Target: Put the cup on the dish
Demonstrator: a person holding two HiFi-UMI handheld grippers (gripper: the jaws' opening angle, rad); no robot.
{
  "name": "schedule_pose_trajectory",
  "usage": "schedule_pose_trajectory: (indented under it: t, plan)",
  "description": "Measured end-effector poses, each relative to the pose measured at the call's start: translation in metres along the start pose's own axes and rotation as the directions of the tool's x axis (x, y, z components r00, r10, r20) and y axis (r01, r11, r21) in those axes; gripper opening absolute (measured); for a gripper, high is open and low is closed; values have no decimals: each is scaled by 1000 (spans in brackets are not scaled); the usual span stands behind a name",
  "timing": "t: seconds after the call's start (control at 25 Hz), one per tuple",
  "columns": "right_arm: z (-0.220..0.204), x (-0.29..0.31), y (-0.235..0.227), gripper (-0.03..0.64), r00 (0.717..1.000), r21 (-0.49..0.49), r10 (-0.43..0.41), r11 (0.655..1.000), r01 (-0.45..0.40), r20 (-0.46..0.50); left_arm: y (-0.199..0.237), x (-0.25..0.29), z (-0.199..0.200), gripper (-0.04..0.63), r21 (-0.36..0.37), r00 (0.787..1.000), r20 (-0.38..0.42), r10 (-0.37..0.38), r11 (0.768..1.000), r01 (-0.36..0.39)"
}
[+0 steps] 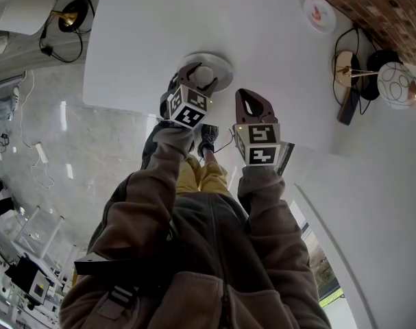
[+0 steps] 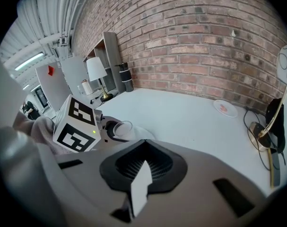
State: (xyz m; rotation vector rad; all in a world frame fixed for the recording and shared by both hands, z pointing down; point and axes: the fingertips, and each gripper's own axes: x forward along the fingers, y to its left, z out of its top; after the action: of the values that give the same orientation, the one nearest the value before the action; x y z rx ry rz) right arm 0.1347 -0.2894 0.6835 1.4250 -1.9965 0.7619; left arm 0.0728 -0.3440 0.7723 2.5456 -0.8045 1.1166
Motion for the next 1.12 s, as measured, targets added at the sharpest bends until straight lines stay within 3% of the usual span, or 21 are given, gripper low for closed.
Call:
schedule_pose_trajectory:
  t: [0.36, 0.84, 1.12]
  plan:
    - [2, -2, 3, 2, 1000, 6, 9, 1000, -9, 6, -2, -1, -1, 261, 27, 1000, 25, -4, 1000, 3]
    - [14, -22, 12, 2, 998, -27, 7, 1000, -5, 67, -3, -55, -20, 261, -13, 997, 9, 79, 997, -79]
    - [59, -72, 28, 2, 984, -74, -4, 997, 18, 177, 5, -140, 24, 259, -119, 969, 149, 197, 976, -180]
